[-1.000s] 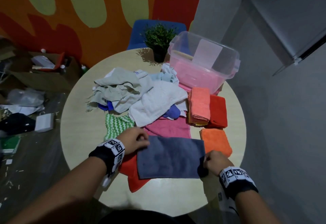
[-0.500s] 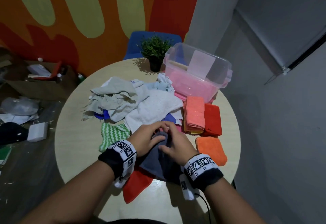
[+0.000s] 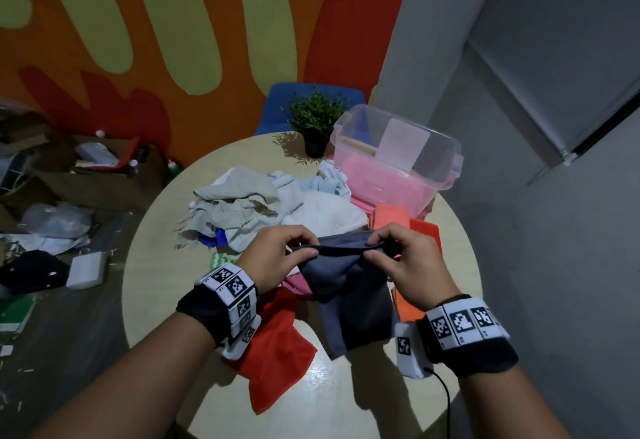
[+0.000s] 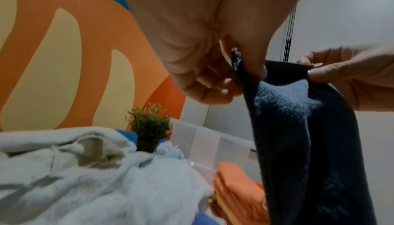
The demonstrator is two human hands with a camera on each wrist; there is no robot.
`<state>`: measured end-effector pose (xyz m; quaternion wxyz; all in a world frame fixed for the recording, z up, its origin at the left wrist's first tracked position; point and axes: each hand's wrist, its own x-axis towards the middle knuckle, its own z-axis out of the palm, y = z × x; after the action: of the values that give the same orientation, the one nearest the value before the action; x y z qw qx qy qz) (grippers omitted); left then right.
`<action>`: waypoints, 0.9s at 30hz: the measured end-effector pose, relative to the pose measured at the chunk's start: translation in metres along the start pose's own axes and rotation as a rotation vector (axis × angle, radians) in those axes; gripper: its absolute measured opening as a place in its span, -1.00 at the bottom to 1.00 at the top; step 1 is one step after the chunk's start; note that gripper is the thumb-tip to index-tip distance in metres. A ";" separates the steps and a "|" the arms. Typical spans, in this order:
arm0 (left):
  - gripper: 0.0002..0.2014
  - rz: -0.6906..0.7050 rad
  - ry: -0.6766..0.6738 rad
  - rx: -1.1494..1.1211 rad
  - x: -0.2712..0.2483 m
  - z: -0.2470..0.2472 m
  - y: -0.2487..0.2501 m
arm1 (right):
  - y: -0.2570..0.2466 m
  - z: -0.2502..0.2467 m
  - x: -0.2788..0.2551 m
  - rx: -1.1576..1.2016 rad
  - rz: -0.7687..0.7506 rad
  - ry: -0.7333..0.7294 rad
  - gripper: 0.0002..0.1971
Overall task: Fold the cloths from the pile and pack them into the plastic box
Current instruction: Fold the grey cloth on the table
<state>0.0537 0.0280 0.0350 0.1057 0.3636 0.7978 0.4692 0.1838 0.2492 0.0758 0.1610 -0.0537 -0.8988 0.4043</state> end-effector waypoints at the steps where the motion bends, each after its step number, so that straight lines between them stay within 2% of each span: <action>1: -0.92 0.000 0.017 -0.014 0.003 -0.004 0.005 | -0.003 -0.004 0.001 -0.006 -0.005 0.009 -0.69; 6: -0.95 0.071 0.105 -0.148 0.019 -0.028 0.033 | -0.022 -0.026 0.011 -0.001 -0.047 0.069 -0.86; 9: -0.94 0.075 0.145 -0.213 0.026 -0.040 0.048 | -0.033 -0.038 0.016 -0.027 -0.053 0.100 -0.83; 13: -0.86 0.124 0.208 -0.201 0.033 -0.052 0.058 | -0.043 -0.046 0.020 -0.135 -0.073 0.063 -0.88; 17: -0.90 0.145 0.181 -0.204 0.037 -0.062 0.059 | -0.046 -0.050 0.022 -0.174 -0.096 0.053 -0.82; 21: -0.62 0.120 0.209 -0.183 0.038 -0.066 0.057 | -0.050 -0.055 0.027 -0.118 -0.074 0.082 -0.71; 24: -0.84 0.094 0.202 -0.132 0.043 -0.061 0.051 | -0.048 -0.051 0.033 -0.155 -0.039 0.090 -0.80; 27: -0.84 -0.031 0.179 -0.109 0.052 -0.047 0.036 | -0.036 -0.037 0.042 -0.072 0.055 0.091 -0.75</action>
<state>0.0095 0.0425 0.0993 0.0608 0.3017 0.7828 0.5408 0.1577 0.2611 0.1361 0.1886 -0.1028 -0.9027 0.3729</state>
